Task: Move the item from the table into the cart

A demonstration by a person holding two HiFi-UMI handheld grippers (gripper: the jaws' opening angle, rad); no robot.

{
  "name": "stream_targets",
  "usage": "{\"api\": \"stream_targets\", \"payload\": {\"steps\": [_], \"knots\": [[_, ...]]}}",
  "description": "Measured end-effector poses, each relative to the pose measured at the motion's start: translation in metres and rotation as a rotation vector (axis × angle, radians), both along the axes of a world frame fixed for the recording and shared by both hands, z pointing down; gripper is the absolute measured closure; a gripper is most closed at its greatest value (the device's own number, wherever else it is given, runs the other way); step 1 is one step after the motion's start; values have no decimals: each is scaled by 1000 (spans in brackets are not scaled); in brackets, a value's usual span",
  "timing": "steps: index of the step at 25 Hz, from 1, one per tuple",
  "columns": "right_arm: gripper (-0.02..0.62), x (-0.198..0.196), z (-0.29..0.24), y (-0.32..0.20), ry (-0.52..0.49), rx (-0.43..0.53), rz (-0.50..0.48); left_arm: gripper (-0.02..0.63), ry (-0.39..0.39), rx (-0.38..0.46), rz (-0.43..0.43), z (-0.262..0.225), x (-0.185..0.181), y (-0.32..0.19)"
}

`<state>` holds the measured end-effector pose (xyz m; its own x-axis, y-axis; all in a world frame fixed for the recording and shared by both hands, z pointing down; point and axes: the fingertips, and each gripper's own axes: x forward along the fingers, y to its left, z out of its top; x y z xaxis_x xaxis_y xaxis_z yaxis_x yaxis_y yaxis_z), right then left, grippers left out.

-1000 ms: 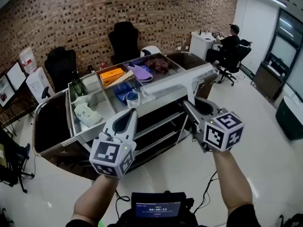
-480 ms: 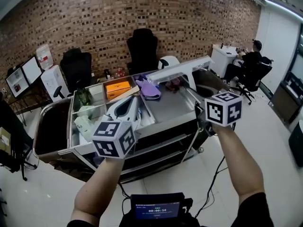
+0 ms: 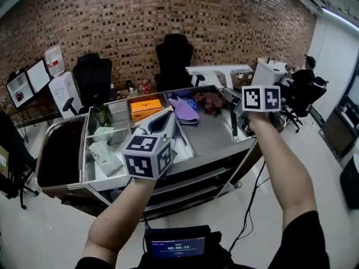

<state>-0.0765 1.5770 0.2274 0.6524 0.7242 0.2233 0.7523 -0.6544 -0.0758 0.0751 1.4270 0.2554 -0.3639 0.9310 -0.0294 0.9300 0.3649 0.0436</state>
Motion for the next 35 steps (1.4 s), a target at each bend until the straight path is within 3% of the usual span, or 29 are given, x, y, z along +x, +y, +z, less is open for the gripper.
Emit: {"api": "stream_targets", "payload": {"steps": [4,9,14,20,24,35], "knots": [[515,11,47,49,-44,113,11,606,-5,18,-11,11,14,26],[515,33,105,74,-110,244,-10,606,22,19,-31,13,35,46],[515,35,150,96,-186,335,-20,606,41,51,-45,21,30,74],[515,21,175,130,-218,385,-3,606,31,74,-25,37,6,93],[515,29,186,152,-201,409,1,606,27,83,-33,47,7,105],[517,46,251,169,-282,496,30,606,17,83,-56,59,19,122]]}}
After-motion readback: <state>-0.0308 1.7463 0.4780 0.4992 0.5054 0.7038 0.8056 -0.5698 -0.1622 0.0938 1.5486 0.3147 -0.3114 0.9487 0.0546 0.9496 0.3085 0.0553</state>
